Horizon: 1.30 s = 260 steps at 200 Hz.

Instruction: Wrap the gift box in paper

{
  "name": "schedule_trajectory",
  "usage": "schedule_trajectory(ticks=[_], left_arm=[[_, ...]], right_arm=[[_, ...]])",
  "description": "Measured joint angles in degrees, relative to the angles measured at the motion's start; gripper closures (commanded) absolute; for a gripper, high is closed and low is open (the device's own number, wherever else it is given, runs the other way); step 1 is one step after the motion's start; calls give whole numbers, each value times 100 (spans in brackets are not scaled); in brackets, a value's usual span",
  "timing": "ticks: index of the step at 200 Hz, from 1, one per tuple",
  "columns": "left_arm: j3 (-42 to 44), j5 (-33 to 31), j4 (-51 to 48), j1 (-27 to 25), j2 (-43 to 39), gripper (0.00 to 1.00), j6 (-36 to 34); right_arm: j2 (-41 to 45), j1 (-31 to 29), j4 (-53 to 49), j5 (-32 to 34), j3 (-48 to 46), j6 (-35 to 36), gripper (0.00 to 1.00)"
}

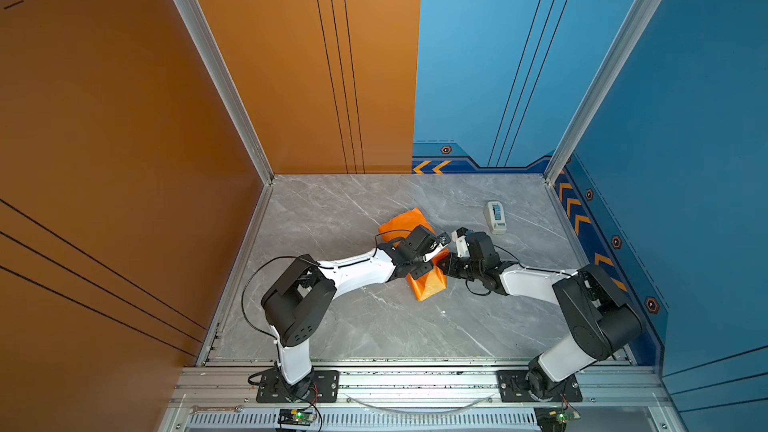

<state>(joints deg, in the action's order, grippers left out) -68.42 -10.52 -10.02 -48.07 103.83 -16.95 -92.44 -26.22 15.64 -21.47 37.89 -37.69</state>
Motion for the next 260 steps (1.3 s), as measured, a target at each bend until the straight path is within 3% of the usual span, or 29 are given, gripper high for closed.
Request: schedule_trajectory(ticks=[42,114,138,169,193,260], left_arm=[[22,0,28,0,-11,52,4],[55,4,81,4,-22,52,24],[55,4,83,7,-22,52,26],[59,7,90,7,-22,52,44],[59,9,94,11,-22,52,46],[59,31,96,37,-22,52,48]], right_arm=[[-273,-11,299,149,-105,-175,87],[-133,92,713,63,-516,-413,70],[149,387,758,-109,-776,-452,72],[212,608,975,-302,-901,-605,84],[168,549,1231,-409,-916,-728,89],[-393,168,1530,-337,-820,-933,92]])
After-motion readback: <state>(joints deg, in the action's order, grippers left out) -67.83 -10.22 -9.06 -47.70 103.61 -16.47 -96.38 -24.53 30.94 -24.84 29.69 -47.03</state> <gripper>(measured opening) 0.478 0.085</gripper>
